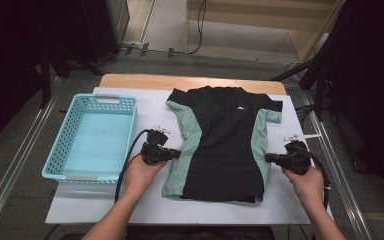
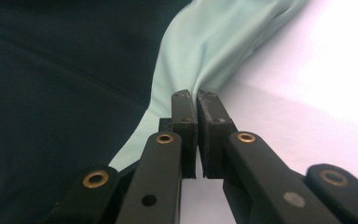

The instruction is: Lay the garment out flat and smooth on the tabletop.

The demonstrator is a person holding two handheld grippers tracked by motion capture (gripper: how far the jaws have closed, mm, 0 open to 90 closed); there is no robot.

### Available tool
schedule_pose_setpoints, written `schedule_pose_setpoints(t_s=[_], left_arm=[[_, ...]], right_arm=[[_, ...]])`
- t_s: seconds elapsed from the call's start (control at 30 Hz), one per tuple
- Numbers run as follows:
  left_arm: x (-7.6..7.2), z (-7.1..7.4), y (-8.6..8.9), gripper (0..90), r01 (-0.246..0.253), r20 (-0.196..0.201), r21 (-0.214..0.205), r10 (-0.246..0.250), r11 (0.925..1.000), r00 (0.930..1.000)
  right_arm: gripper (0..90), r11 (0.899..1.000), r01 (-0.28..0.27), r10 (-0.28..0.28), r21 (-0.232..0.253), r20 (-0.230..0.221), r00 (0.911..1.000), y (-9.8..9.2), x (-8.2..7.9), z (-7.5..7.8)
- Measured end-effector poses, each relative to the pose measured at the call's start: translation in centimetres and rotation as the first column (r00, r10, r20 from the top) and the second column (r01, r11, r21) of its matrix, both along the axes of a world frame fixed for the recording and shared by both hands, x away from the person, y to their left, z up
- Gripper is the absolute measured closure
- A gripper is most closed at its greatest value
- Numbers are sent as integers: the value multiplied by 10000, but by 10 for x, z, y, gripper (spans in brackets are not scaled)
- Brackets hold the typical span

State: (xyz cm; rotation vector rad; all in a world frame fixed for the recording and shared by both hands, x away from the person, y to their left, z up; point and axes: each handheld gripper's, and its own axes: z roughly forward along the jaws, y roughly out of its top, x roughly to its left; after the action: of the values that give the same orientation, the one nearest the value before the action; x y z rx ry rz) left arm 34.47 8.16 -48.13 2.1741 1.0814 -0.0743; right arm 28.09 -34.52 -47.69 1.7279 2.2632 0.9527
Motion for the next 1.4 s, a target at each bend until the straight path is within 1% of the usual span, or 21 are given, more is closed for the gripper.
schedule_pose_setpoints(t_s=[0.07, 0.1, 0.13, 0.17, 0.2, 0.27, 0.3, 0.33, 0.4, 0.47, 0.5, 0.6, 0.67, 0.7, 0.83, 0.93, 1.0, 1.07, 1.2, 1.3, 1.4], left_arm=[[0, 0, -1, 845, -2, 45, 96, 2, 10000, 10000], [0, -1, -1, 845, -45, 73, 184, 44, 9998, 10000], [0, -1, -1, 843, -90, 95, 227, 88, 9997, 9999], [0, -1, 0, 822, -160, 130, 221, 157, 9996, 9998], [0, -1, 1, 795, -218, 150, 164, 215, 9996, 9997], [0, 1, 4, 745, -261, 70, -179, 263, 9995, 9996], [-1, 2, 5, 712, -250, 79, -266, 252, 9993, 9997], [-2, 4, 6, 681, -183, 83, -356, 186, 9992, 9998], [-4, 5, 9, 601, -81, 16, -584, 82, 9983, 10000], [-8, 6, 10, 536, 74, -100, -758, -82, 9971, 9999], [-11, 7, 10, 513, 147, -102, -765, -155, 9970, 9998], [-19, 11, 8, 468, 362, 146, -512, -355, 9980, 9993], [-23, 14, 8, 462, 359, 206, -542, -348, 9979, 9992], [-24, 15, 9, 450, 318, 213, -589, -306, 9978, 9993], [-30, 15, 12, 450, 336, 202, -684, -323, 9971, 9993], [-34, 15, 12, 442, 405, 335, -589, -385, 9974, 9987], [-36, 14, 11, 429, 441, 402, -559, -419, 9975, 9983], [-36, 15, 9, 428, 494, 466, -597, -467, 9970, 9978], [-35, 15, 5, 408, 648, 573, -597, -613, 9961, 9965], [-33, 12, 3, 396, 680, 457, -622, -652, 9957, 9968], [-31, 10, 3, 394, 735, 429, -594, -710, 9955, 9965]], right_arm=[[832, 9998, 126, -120, -174, 357, 9993, 0, -4, 9], [815, 10000, 56, -57, 15, 488, 9988, 3, -4, 11], [754, 9995, -127, 108, 294, 652, 9978, 6, -4, 12], [664, 9968, -457, 396, 649, 914, 9950, 9, -3, 12], [619, 9944, -679, 588, 806, 1101, 9922, 12, -3, 12], [580, 9938, -937, 854, 599, 1283, 9881, 18, -3, 12], [552, 9936, -1028, 956, 473, 1340, 9864, 19, -5, 12], [526, 9939, -1019, 953, 430, 1343, 9863, 19, -6, 12], [479, 9923, -1107, 1030, 559, 1247, 9868, 16, -10, 9], [474, 9911, -1213, 1150, 545, 1063, 9877, 13, -15, 6], [474, 9910, -1272, 1228, 426, 941, 9880, 12, -18, 5], [473, 9899, -1418, 1408, 70, 836, 9865, 10, -28, 5], [467, 9906, -1367, 1355, 84, 869, 9870, 9, -35, 7], [465, 9896, -1423, 1402, 197, 841, 9865, 8, -38, 7], [463, 9866, -1630, 1624, 23, 698, 9842, 9, -51, 2], [462, 9865, -1636, 1635, -14, 514, 9852, 9, -59, -3], [468, 9875, -1577, 1574, 38, 469, 9864, 8, -61, -5], [468, 9877, -1562, 1558, 7, 625, 9858, 6, -61, -7], [467, 9901, -1401, 1397, 46, 532, 9888, 3, -65, -12], [466, 9912, -1323, 1317, 83, 503, 9900, 0, -68, -14], [465, 9901, -1407, 1406, -8, 286, 9896, 2, -69, -18]])
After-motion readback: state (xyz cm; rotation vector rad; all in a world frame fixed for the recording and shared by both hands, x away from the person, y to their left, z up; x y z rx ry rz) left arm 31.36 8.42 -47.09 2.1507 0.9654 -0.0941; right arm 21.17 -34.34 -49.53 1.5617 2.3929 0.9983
